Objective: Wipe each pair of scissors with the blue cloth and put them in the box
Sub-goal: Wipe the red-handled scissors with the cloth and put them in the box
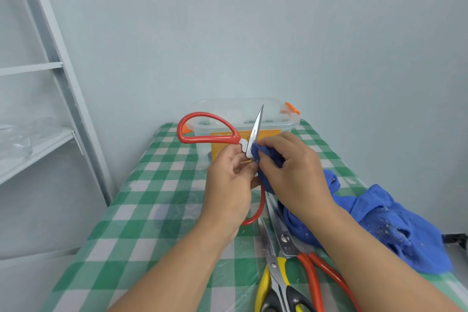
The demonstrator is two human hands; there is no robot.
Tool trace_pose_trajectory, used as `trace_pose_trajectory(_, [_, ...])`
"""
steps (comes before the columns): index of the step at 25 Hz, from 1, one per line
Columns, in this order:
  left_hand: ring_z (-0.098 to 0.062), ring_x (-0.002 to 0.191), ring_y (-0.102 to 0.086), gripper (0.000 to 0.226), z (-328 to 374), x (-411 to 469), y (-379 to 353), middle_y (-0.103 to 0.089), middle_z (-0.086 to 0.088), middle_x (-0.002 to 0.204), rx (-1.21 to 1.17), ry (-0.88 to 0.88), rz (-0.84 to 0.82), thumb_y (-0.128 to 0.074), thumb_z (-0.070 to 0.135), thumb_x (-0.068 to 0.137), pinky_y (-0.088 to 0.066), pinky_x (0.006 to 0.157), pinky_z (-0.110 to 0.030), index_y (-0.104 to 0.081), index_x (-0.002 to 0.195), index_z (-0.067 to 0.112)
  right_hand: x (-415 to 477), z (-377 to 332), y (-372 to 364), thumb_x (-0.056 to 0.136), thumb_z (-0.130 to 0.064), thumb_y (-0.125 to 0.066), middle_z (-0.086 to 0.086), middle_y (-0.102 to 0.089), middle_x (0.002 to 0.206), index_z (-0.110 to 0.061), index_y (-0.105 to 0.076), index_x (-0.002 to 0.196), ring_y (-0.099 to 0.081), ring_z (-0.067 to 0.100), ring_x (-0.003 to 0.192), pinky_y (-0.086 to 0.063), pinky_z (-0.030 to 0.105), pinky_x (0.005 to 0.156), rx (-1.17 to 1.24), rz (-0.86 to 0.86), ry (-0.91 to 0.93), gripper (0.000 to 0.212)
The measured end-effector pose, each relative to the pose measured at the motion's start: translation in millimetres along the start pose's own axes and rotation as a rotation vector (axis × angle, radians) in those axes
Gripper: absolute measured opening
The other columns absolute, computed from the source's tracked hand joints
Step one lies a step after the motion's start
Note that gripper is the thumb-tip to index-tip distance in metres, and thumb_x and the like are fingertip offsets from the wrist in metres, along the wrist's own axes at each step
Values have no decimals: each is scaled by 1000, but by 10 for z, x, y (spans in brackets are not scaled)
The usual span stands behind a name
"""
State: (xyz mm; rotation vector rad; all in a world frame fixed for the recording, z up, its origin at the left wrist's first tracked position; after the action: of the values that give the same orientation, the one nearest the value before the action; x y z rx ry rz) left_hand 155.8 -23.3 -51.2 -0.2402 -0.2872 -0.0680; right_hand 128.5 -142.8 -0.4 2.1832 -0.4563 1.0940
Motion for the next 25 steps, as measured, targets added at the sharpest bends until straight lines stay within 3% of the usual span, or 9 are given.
trace_pose_trajectory(5, [-21,92,-73,22,16,-17,23,-72,-17,107,-33,15,20,-51,-12,97,-62,83,-42,-59,112,2,-9,187,99,89,-6,-67,2,-64,86,-12,-75,93,-58,21,77,-48,36,67,-146,24,-100,11])
trace_pose_trajectory(9, [-22,94,-73,24,13,-14,63,-73,-11,105,-33,35,27,-50,-11,97,-62,83,-43,-61,108,6,-9,428,217,91,-12,-62,1,-67,95,-18,-74,96,-60,22,86,-46,34,72,-199,4,-310,14])
trace_pose_trajectory(12, [-24,96,-73,24,12,6,115,-72,-13,108,-20,52,40,-49,-11,98,-62,82,-46,-61,112,3,-29,523,458,88,-11,-59,-10,-70,93,-27,-68,89,-63,14,87,-51,35,78,-98,134,-479,19])
trace_pose_trajectory(14, [-25,98,-73,24,-6,12,101,-72,-13,110,-28,71,22,-48,-11,98,-62,81,-43,-62,112,4,2,357,505,87,-4,-60,-20,-69,84,-31,-65,85,-63,2,82,-51,24,76,82,186,-397,28])
trace_pose_trajectory(16, [-25,95,-72,24,-20,11,62,-71,-15,110,-43,86,-10,-47,-11,98,-62,79,-40,-61,113,2,20,92,384,87,5,-60,-21,-69,84,-29,-67,87,-63,-3,83,-46,10,73,199,86,-192,34])
trace_pose_trajectory(20, [-19,80,-70,27,-9,-13,-13,-70,-14,94,-64,96,-108,-43,-21,92,-60,70,-34,-57,102,0,-37,-121,-25,86,-5,-63,-3,-66,96,-14,-78,99,-59,12,92,-46,21,78,23,-150,183,21])
trace_pose_trajectory(22, [-20,78,-68,33,-15,-31,-51,-67,-17,91,-24,97,-138,-39,-26,87,-58,66,-30,-56,104,-3,-44,-84,-109,84,-3,-65,-2,-65,93,-14,-79,96,-57,11,89,-45,19,75,-18,-158,202,22])
trace_pose_trajectory(25, [-17,77,-67,44,4,-39,-106,-70,-12,92,8,71,-152,-36,-29,83,-57,65,-27,-60,103,2,-15,-12,-80,82,4,-69,-4,-66,88,-15,-80,91,-58,7,85,-45,14,71,43,-87,82,24])
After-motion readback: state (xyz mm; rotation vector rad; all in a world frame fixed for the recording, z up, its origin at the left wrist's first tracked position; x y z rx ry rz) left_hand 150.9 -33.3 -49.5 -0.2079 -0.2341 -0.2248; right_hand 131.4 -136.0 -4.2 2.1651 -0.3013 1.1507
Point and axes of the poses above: each hand's wrist, its own x-axis towards the middle knuckle, its own y-axis out of the back of the hand, z = x × y, the point moved 9 cm from there along x, towards the middle knuckle
